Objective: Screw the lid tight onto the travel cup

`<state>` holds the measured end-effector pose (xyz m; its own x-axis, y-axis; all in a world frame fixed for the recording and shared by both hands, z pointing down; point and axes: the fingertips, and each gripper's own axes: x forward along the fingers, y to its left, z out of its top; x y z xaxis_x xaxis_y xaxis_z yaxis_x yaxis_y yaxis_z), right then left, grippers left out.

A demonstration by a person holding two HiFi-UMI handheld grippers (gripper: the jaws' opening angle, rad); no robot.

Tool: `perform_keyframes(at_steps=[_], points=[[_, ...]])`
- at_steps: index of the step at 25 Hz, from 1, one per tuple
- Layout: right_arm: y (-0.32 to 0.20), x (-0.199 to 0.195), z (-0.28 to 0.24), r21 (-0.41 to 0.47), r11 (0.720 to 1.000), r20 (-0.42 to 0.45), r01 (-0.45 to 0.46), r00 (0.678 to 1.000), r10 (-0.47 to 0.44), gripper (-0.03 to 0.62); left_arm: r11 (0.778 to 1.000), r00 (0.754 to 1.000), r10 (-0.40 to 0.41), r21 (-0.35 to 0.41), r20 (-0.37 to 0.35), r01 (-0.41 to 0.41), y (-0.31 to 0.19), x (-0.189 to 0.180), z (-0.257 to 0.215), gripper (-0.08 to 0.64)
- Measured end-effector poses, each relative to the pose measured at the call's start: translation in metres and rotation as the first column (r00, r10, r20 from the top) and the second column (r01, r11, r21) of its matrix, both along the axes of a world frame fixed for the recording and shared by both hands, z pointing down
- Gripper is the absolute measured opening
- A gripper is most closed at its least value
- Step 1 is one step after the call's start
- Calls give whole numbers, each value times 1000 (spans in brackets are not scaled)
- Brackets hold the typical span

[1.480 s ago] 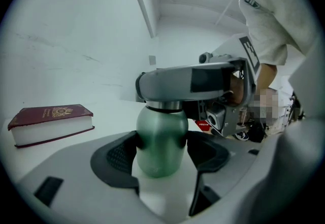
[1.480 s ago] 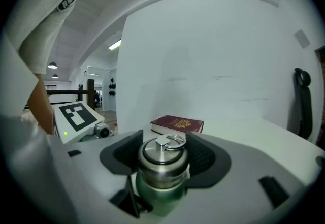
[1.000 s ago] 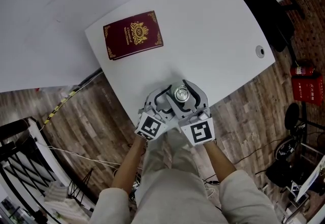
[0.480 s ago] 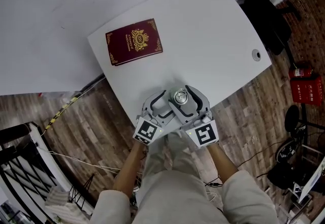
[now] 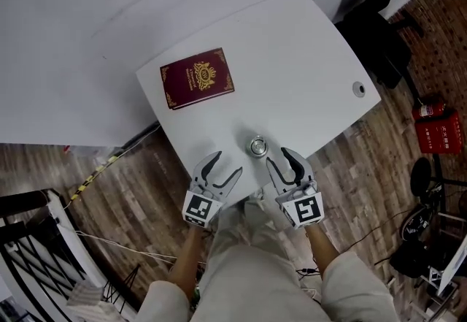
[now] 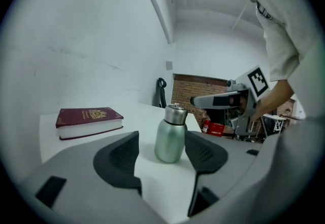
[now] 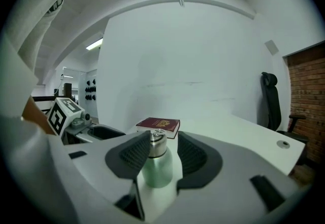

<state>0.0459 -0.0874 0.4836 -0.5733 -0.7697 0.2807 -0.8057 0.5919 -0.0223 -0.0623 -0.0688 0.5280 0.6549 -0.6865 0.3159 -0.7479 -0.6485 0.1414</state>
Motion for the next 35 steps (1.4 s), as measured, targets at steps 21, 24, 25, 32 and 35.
perform_keyframes(at_steps=[21, 24, 25, 32, 35], points=[[9, 48, -82, 53, 991, 1, -124, 992, 124, 0, 987, 995, -98, 127, 28, 94, 2, -35, -118, 9], [6, 47, -97, 78, 989, 4, -127, 992, 127, 0, 983, 994, -100, 160, 40, 92, -6, -39, -134, 9], [6, 48, -101, 86, 988, 4, -129, 992, 129, 0, 981, 994, -101, 169, 43, 93, -8, -40, -139, 9], [11, 52, -128, 131, 980, 9, -150, 989, 150, 0, 974, 993, -106, 205, 43, 95, -13, -43, -167, 8], [14, 56, -135, 142, 978, 8, -154, 988, 155, -1, 970, 993, -110, 222, 29, 101, -14, -42, -177, 8]])
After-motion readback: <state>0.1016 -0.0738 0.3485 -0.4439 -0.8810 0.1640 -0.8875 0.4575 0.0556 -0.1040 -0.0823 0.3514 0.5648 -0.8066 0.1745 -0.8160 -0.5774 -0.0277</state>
